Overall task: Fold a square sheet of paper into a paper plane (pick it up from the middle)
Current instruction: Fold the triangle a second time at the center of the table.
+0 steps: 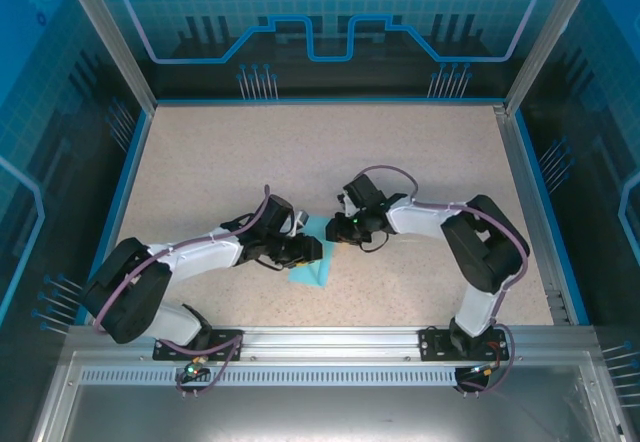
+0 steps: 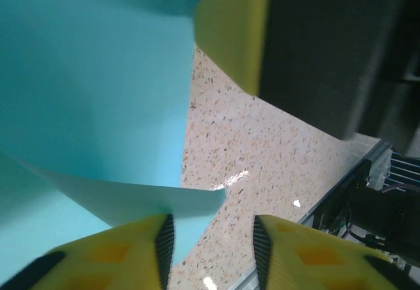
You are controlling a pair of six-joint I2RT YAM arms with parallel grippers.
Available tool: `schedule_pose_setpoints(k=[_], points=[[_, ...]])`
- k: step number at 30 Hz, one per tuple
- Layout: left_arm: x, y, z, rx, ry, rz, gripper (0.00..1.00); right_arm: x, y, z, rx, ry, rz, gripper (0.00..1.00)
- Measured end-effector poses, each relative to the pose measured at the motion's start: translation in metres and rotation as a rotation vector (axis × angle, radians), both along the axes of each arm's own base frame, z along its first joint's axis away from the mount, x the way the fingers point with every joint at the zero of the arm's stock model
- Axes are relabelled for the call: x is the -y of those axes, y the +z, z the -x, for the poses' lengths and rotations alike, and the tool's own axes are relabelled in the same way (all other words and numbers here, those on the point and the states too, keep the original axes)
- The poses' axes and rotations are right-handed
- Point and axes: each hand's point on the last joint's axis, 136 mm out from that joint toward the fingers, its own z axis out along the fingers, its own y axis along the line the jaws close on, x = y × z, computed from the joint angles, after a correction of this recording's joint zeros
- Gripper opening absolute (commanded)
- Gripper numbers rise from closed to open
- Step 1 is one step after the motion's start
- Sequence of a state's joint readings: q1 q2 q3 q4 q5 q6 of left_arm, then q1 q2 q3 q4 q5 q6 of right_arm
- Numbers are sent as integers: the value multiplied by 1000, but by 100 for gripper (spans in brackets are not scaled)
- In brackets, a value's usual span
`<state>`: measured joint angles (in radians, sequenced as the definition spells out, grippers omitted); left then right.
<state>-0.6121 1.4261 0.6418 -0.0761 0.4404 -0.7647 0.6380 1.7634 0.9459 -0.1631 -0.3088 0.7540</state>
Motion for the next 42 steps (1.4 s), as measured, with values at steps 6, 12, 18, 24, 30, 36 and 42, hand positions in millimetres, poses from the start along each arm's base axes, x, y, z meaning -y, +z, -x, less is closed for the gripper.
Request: schedule_pose_setpoints(k=[6, 12, 18, 24, 30, 36, 42], points=[[-4, -6, -1, 7, 14, -24, 16, 0, 14, 18, 17, 33, -95, 33], [-6, -12, -3, 3, 22, -44, 10, -10, 11, 40, -10, 87, -131, 32], [-7, -13, -3, 6, 26, -48, 8, -19, 16, 45, -6, 114, -178, 31], [-7, -13, -3, 6, 27, -49, 6, -22, 16, 49, -12, 124, -208, 29], [-7, -13, -3, 7, 27, -49, 5, -27, 17, 51, -18, 138, -227, 27], [-7, -13, -3, 7, 26, -49, 4, -30, 12, 55, -44, 142, -236, 24], [-7, -13, -3, 5, 27, -51, 5, -31, 11, 54, -50, 137, -243, 13]])
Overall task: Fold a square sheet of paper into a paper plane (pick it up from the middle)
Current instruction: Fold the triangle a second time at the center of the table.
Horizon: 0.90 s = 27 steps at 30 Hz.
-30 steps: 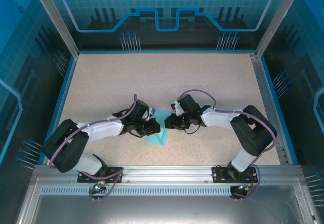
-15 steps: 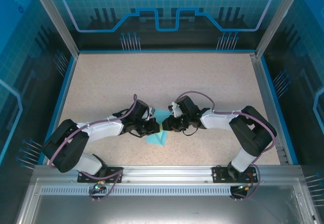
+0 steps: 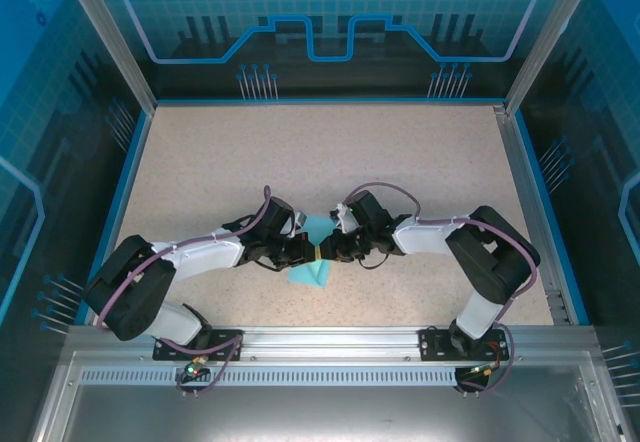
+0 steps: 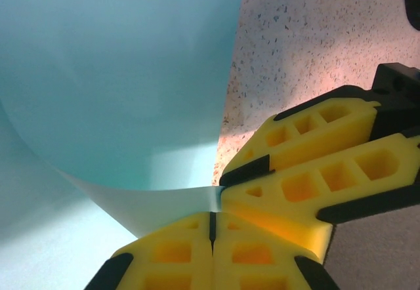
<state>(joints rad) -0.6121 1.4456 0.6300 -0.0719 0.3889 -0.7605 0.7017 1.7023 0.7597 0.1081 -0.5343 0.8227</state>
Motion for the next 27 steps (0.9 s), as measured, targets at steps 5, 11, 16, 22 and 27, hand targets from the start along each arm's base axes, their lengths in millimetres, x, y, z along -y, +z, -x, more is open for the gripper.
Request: schedule_pose_setpoints(k=[5, 11, 16, 22, 27], points=[[0, 1, 0, 1, 0, 1, 9, 3, -4, -2, 9, -9, 24, 10], [0, 3, 0, 7, -1, 6, 13, 11, -16, -6, 21, -7, 108, 10], [2, 3, 0, 2, -6, 11, 13, 13, -22, -11, 39, 4, 156, 10], [5, -4, 1, -29, -17, 10, 13, 17, -27, -12, 46, 13, 194, 10], [9, -3, -2, -30, -23, 19, 13, 20, -29, -12, 49, 12, 214, 10]])
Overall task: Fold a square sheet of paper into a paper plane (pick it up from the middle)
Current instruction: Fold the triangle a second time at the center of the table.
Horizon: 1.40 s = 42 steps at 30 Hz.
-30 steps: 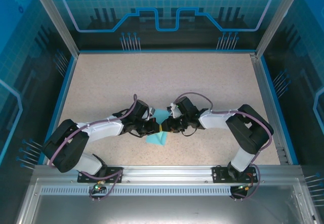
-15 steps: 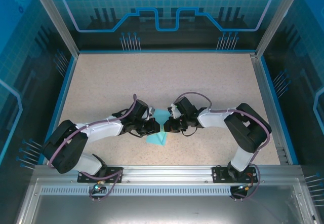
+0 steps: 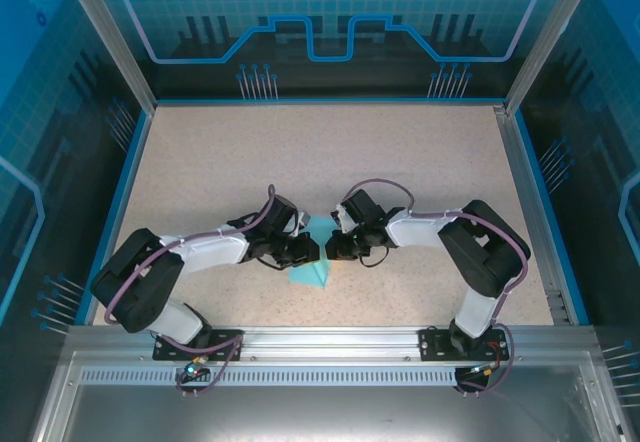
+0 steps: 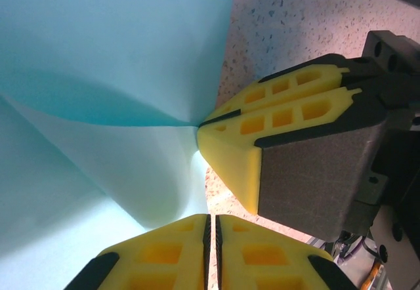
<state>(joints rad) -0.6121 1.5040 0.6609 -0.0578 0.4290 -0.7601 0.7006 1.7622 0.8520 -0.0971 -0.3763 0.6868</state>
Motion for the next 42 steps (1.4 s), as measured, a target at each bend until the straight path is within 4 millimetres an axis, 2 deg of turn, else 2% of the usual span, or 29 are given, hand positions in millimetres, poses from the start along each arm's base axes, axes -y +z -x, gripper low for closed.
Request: schedule_pose_setpoints(k=[14, 23, 42], points=[[2, -5, 1, -16, -8, 5, 13, 2, -1, 0, -1, 3, 13, 10], [2, -12, 3, -37, -12, -3, 12, -4, 5, -8, 18, 3, 3, 9], [3, -17, 5, -59, -19, -4, 12, 2, -2, -6, 8, -4, 44, 9]])
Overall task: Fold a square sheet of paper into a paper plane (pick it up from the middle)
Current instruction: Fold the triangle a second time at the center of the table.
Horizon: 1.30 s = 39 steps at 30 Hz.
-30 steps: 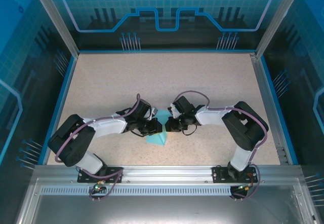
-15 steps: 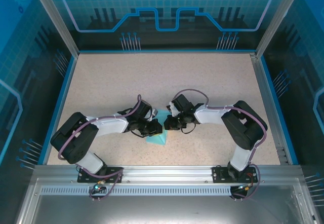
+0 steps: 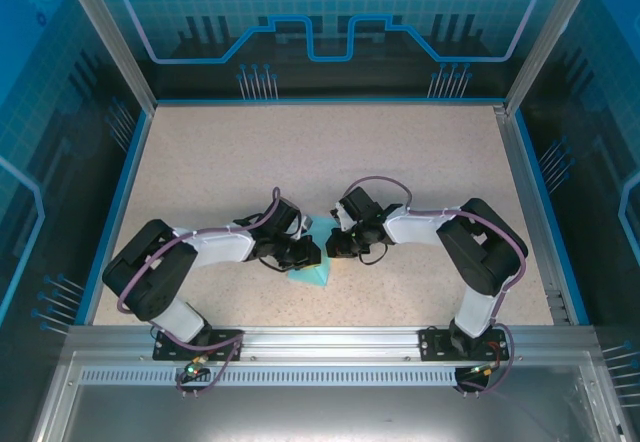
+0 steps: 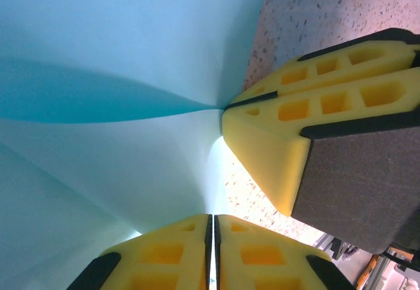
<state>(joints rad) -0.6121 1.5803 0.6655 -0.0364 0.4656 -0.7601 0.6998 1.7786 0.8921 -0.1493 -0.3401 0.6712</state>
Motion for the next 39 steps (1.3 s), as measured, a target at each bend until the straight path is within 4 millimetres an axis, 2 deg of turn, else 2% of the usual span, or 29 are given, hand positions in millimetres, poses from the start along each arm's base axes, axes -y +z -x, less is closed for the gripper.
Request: schedule_pose_setpoints(k=[8, 14, 18, 30, 39], points=[[0, 1, 0, 1, 0, 1, 12, 0, 0, 0, -3, 0, 2, 9], [3, 19, -3, 47, 0, 33, 12, 0, -1, 0, -9, 1, 8, 9], [5, 23, -4, 58, -6, 41, 12, -1, -1, -1, -9, 2, 9, 9], [5, 2, 1, 2, -13, 0, 12, 0, -1, -1, -11, 2, 11, 9], [3, -1, 1, -3, -9, -11, 12, -1, -1, -1, -13, 2, 13, 9]])
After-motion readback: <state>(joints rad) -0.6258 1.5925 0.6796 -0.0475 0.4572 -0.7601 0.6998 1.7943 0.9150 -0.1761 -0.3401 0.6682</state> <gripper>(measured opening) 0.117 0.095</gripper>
